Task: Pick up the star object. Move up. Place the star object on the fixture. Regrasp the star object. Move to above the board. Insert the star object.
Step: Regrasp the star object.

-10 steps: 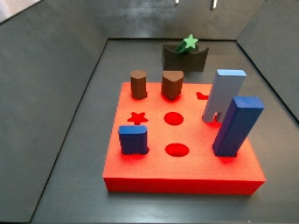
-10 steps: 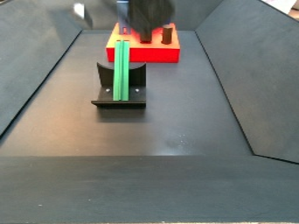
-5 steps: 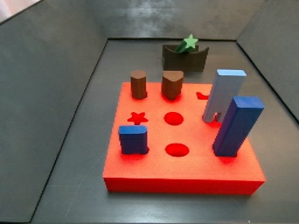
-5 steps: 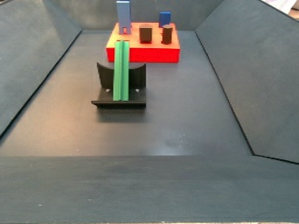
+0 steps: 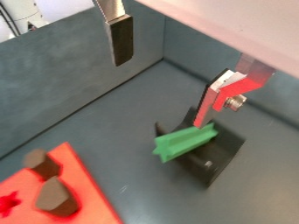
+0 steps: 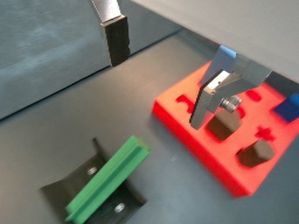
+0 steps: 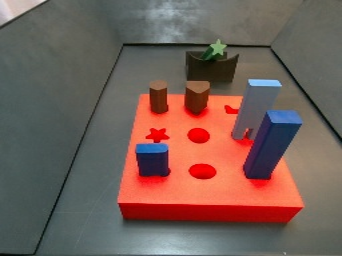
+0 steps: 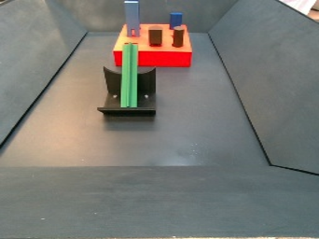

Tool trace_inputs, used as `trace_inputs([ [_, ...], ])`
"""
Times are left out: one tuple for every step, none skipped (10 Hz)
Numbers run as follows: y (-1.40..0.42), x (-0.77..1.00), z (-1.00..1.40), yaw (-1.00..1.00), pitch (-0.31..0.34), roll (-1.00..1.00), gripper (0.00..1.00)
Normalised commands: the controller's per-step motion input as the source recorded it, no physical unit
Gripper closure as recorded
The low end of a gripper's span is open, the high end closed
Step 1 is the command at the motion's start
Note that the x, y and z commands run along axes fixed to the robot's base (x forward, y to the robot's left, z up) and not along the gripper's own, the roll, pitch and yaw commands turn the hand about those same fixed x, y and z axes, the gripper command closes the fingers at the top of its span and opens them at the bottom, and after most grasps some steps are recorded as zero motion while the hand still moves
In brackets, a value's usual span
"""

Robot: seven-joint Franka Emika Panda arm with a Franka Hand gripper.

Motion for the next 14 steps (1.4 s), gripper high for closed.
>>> trace_inputs([
  [-0.01, -0.01, 0.02, -0.01, -0.016, 1.0, 0.0],
  [-0.02, -0.01, 0.01, -0.01, -0.013, 1.0, 0.0],
  [-0.02, -0.01, 0.01, -0.01, -0.008, 1.0, 0.0],
  [-0.02, 0.0, 0.01, 0.0, -0.003, 1.0, 0.0],
  [-0.02, 0.02, 0.0, 0.0, 0.008, 1.0, 0.0],
  [-0.02, 0.03, 0.0, 0.0, 0.016, 1.0, 0.0],
  [-0.02, 0.03, 0.0, 0.0, 0.025, 1.0, 0.0],
  [-0.03, 0.05, 0.0, 0.01, 0.05, 1.0, 0.0],
  [-0.03, 0.06, -0.01, 0.02, 0.073, 1.0, 0.0],
  [-0.04, 0.08, -0.01, 0.03, 0.101, 1.0, 0.0],
  [-0.04, 0.08, 0.0, 0.04, 0.137, 1.0, 0.0],
  [-0.05, 0.09, 0.0, 0.07, 0.182, 1.0, 0.0],
  [-0.05, 0.1, -0.01, 0.11, 0.195, 0.76, 0.0],
  [-0.05, 0.1, -0.01, 0.14, 0.189, 0.57, 0.0],
])
